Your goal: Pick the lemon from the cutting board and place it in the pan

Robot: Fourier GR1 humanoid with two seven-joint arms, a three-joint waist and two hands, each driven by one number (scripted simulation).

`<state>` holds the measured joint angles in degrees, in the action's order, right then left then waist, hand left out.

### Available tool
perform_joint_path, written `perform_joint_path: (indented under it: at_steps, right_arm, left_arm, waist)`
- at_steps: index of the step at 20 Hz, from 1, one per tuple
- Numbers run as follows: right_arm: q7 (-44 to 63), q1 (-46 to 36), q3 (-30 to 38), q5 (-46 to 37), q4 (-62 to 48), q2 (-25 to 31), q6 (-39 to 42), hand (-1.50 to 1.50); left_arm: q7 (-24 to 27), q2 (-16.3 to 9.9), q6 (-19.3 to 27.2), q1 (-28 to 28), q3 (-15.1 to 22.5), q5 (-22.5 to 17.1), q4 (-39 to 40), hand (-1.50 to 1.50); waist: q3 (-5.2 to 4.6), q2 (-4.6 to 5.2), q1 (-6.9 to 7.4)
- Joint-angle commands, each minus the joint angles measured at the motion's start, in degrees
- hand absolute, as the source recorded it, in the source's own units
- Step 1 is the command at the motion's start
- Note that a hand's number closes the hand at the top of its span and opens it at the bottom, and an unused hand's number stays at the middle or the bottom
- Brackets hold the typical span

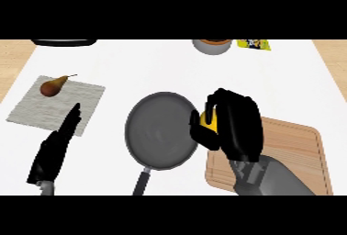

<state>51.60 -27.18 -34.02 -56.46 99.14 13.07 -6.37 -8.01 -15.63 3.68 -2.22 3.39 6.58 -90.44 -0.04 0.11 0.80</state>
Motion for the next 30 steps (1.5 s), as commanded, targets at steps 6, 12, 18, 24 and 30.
perform_joint_path:
  at_steps: [6,12,18,24,30]
  right_arm:
    - [-8.7,-11.9,3.3,7.4,-30.8,-12.8,-14.2,1.50]
    - [-13.3,-21.7,1.6,17.1,-50.4,-13.0,-17.3,1.50]
    - [-16.4,-20.7,0.5,31.8,-54.6,-13.1,-15.7,1.50]
    - [-21.8,-17.9,3.3,47.7,-54.0,-13.1,-22.5,-1.50]
    - [-35.1,-19.1,3.4,51.5,-54.8,-13.1,-36.6,-1.50]
  left_arm:
    - [1.5,-0.6,-2.6,0.5,-1.4,-1.2,1.3,0.00]
    - [1.0,2.0,0.4,-0.4,1.7,3.0,-0.5,0.00]
    - [0.2,2.9,-0.4,2.8,3.0,3.3,0.8,0.00]
    - [-0.5,1.4,-2.7,4.7,1.8,1.7,0.3,0.00]
    - [-1.5,1.8,-2.5,3.9,1.6,1.6,-0.2,0.00]
  waist:
    - [0.04,0.48,1.32]
    - [0.05,0.70,2.49]
    - [0.13,1.65,4.91]
    - [0.24,1.81,6.13]
    - [0.21,1.36,4.93]
